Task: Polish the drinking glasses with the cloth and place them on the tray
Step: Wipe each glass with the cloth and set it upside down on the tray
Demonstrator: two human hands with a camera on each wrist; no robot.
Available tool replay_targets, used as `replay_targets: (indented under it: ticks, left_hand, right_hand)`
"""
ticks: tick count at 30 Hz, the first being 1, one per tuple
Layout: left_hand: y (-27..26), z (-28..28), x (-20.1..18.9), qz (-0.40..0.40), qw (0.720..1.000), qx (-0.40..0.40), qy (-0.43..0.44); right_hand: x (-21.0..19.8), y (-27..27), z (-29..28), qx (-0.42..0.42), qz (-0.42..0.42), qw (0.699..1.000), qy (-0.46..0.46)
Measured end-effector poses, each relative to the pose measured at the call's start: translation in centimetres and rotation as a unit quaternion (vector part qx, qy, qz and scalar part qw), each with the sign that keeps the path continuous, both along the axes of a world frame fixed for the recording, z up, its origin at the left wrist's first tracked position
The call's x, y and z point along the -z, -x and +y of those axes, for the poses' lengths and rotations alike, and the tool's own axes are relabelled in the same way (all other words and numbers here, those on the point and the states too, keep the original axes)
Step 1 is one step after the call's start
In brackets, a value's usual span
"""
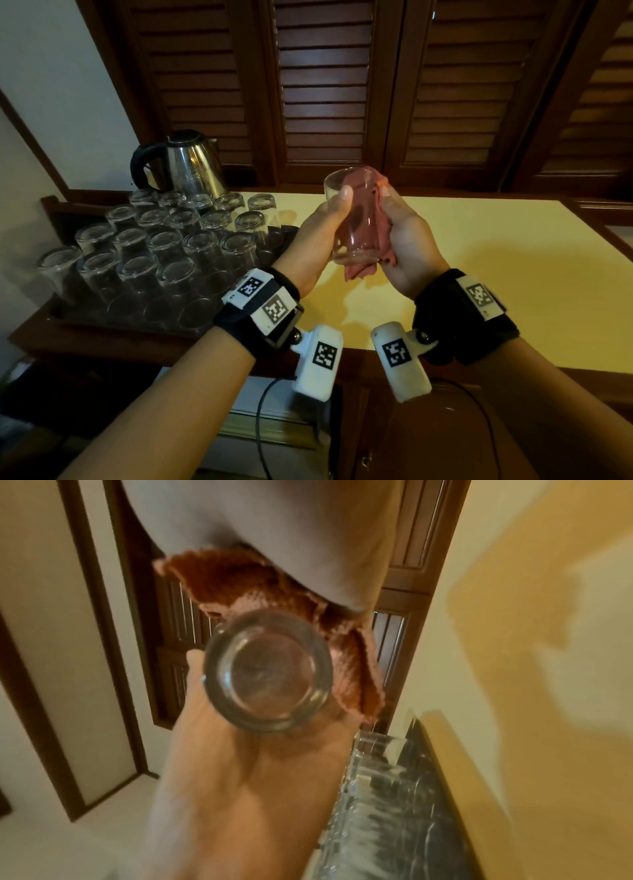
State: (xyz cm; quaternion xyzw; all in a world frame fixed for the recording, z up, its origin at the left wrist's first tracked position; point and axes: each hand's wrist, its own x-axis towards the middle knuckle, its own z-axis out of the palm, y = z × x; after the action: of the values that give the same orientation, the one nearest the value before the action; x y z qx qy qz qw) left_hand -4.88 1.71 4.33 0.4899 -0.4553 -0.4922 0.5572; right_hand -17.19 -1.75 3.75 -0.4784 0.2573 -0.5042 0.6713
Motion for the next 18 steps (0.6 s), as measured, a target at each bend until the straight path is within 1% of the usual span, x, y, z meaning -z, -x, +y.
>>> replay_targets:
  ticks: [2, 3, 6, 8, 10, 11, 12, 14, 16, 18]
  left_hand:
    - [0.1, -0.2, -0.1, -0.001, 0.999, -0.053, -0.004]
    - [0.3, -0.1, -0.3, -0.006, 0.998, -0.065, -0.004]
    - [1.0, 0.2, -0.5, -0.023, 0.998, -0.062, 0.000]
    - [0.9, 0.6, -0.5, -0.008, 0.998, -0.067, 0.007]
    - [0.5, 0.8, -0.7, 0.002, 0.999, -0.041, 0.013]
    - [0.3, 0.9, -0.8, 0.004, 1.000, -0.027, 0.010]
    - [0.0, 0.9, -0.8, 0.006, 1.000, -0.018, 0.006]
    - [-0.2, 0.7, -0.9, 0.004, 0.999, -0.038, -0.005]
    - [0.1, 0.6, -1.0, -0.007, 0.998, -0.063, -0.005]
    - [0.6, 0.7, -0.9, -0.023, 0.998, -0.053, 0.008]
  right_hand:
    - [0.0, -0.4, 0.0, 0.032, 0.052, 0.996, 0.059]
    - [0.0, -0.7, 0.1, 0.045, 0.074, 0.993, 0.083]
    - [0.1, -1.2, 0.2, 0.050, 0.091, 0.989, 0.107]
    - [-0.3, -1.1, 0.6, 0.025, 0.048, 0.996, 0.069]
    - [-0.5, -0.7, 0.8, 0.002, -0.010, 1.000, -0.002]
    - [-0.4, -0.6, 0.8, 0.004, -0.022, 1.000, -0.021]
    - [-0.3, -0.6, 0.8, 0.011, -0.017, 1.000, -0.015]
    - [0.0, -0.8, 1.0, 0.034, 0.033, 0.998, 0.044]
    - [0.2, -1.2, 1.1, 0.071, 0.087, 0.989, 0.097]
    - [0.3, -1.4, 1.1, 0.081, 0.095, 0.986, 0.113]
